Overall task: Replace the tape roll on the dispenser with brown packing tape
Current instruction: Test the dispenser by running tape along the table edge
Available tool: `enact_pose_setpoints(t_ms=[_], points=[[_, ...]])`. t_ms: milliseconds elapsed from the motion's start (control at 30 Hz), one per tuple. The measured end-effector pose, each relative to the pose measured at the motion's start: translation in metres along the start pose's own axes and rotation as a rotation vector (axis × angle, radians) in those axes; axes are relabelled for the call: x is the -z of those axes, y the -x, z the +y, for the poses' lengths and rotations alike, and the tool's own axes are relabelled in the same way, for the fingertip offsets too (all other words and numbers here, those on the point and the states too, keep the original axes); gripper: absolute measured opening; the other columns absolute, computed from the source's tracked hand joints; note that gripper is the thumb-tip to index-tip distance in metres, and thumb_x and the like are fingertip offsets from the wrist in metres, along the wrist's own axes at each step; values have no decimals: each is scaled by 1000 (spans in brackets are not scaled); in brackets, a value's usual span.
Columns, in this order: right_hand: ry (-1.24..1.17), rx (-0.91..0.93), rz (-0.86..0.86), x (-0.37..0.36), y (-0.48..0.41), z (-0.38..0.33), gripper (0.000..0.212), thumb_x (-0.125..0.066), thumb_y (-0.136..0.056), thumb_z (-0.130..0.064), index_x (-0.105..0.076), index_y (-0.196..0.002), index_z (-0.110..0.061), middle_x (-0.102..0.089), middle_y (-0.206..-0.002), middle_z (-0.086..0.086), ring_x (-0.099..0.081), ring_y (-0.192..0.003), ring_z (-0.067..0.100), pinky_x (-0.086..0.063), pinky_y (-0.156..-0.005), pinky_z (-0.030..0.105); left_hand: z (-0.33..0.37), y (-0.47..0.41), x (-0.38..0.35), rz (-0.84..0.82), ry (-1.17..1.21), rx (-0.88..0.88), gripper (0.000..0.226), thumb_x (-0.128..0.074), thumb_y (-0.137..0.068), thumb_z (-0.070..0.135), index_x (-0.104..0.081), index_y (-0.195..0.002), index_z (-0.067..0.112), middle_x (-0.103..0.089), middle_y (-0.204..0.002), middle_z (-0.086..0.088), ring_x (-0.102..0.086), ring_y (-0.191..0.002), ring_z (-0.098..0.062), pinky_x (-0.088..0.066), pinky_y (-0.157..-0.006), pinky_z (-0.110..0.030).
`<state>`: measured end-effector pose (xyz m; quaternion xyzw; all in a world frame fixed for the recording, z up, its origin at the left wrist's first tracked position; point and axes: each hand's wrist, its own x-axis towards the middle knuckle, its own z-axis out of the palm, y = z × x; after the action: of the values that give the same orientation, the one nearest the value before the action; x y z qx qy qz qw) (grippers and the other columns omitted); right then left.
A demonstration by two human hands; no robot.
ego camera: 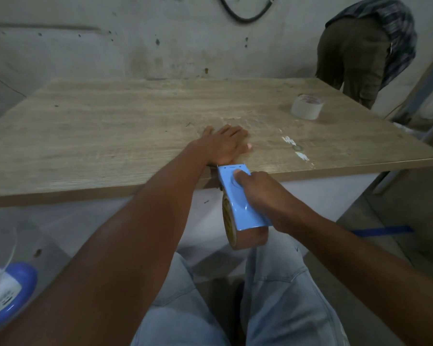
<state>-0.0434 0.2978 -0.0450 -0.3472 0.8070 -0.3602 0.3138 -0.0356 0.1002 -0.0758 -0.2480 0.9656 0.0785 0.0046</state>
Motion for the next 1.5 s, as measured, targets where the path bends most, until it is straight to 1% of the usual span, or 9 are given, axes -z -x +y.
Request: enact_pose_setpoints(t_ms=[167, 333, 433, 600, 800, 900, 1200, 1400, 1500], points=[[-27, -32, -17, 0, 5, 6, 37, -40, -103, -38, -58, -77, -17, -68, -101, 13, -67, -94, 29, -51, -86, 38, 0, 2, 1, 0, -8, -5, 63, -18, -107, 55, -14, -164, 26, -8, -174, 4, -5, -160, -21, -2, -124, -61], [-7, 2, -4, -1, 6, 6, 41, -39, -103, -34, -56, -70, -17, -70, -105, 19, -66, -100, 34, -51, -94, 43, 4, 2, 3, -30, -17, 36, 63, -17, -108, 53, -11, -164, 26, -4, -174, 3, -2, -160, -23, 0, -123, -64], [40, 33, -27, -1, 5, 8, 41, -38, -103, -33, -62, -75, -15, -71, -104, 23, -67, -98, 37, -50, -96, 51, 16, -7, 2, -33, 21, 105, 65, -23, -107, 54, -18, -163, 22, -10, -173, -2, -6, -159, -26, -3, -121, -68], [175, 31, -64, 1, -2, 7, 42, -30, -106, -24, -57, -119, 6, -60, -122, 31, -57, -113, 46, -47, -94, 47, 25, -12, -6, 110, 26, 111, 64, -28, -104, 55, -33, -153, 14, -27, -165, -9, -24, -153, -27, -9, -119, -69], [219, 113, -51, -2, 0, 13, 42, -29, -106, -28, -64, -109, -5, -64, -116, 25, -61, -106, 40, -48, -97, 49, 20, -10, -6, 121, 53, 43, 60, -29, -105, 53, -33, -155, 19, -27, -167, -6, -23, -155, -24, -8, -121, -65], [185, 89, -76, -1, -2, 15, 46, -27, -107, -30, -63, -115, -3, -64, -116, 24, -61, -107, 38, -47, -98, 49, 18, -11, -7, 133, 57, 46, 59, -30, -105, 54, -34, -153, 19, -29, -166, -6, -25, -154, -26, -10, -121, -64], [99, 37, -75, 0, -1, 16, 43, -30, -105, -38, -63, -102, -11, -68, -108, 17, -66, -99, 31, -51, -94, 47, 19, -11, -8, 149, 65, 50, 58, -32, -105, 54, -36, -152, 20, -30, -166, -6, -27, -153, -26, -12, -121, -64], [41, -10, -107, 3, -8, 15, 44, -35, -103, -40, -65, -105, -8, -69, -105, 17, -67, -94, 31, -53, -94, 45, 20, -11, -9, 150, 51, 50, 58, -30, -105, 54, -37, -151, 20, -32, -165, -6, -28, -152, -27, -12, -121, -64], [16, -54, -98, 2, -12, 15, 42, -39, -102, -41, -64, -112, -8, -66, -102, 13, -64, -86, 26, -51, -85, 38, 20, -12, -10, 148, 36, 59, 60, -28, -104, 56, -34, -153, 21, -30, -166, -5, -26, -153, -27, -12, -121, -65]])
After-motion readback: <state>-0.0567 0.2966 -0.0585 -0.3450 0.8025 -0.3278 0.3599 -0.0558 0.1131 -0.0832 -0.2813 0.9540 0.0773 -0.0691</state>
